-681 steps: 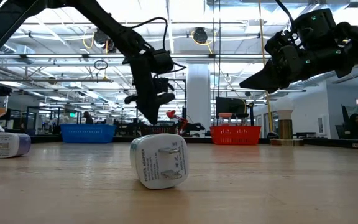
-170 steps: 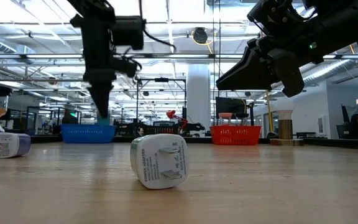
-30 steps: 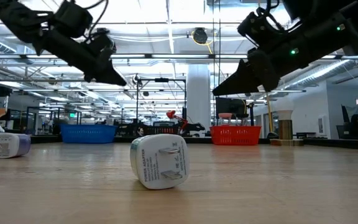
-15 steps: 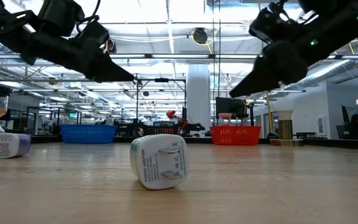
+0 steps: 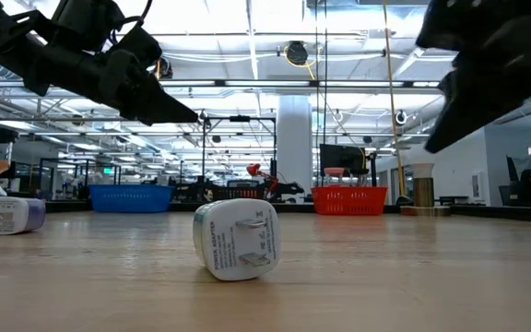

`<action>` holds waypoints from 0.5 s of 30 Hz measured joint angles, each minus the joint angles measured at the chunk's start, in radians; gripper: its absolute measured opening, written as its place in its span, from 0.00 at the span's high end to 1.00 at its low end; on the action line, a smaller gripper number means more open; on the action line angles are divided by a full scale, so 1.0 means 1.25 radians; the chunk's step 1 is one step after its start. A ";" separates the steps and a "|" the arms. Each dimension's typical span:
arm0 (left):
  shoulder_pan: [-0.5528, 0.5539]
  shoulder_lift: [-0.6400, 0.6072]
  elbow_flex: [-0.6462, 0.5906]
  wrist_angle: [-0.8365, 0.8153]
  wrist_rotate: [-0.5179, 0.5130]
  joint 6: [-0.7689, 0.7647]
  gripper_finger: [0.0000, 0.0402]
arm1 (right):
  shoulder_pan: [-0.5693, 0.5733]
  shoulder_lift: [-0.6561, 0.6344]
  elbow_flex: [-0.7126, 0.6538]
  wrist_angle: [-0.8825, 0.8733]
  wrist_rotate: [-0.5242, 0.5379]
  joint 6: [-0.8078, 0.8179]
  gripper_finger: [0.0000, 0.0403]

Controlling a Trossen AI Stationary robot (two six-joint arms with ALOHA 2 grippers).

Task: Pick & Place Office items
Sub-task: Put the blue digital clock into the black bin

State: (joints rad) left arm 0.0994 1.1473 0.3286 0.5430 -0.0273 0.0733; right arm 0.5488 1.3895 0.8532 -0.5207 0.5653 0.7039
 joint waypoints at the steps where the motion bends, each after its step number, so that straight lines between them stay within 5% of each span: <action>1: 0.000 0.000 0.000 0.000 0.000 0.000 0.94 | 0.013 0.000 0.007 -0.013 -0.013 0.018 0.99; 15: 0.000 0.000 0.000 0.001 0.000 -0.003 0.94 | 0.165 0.000 0.017 -0.162 -0.239 0.197 0.73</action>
State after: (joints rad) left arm 0.0994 1.1473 0.3286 0.5438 -0.0274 0.0702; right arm 0.7553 1.3895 0.8745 -0.7226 0.2666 0.9497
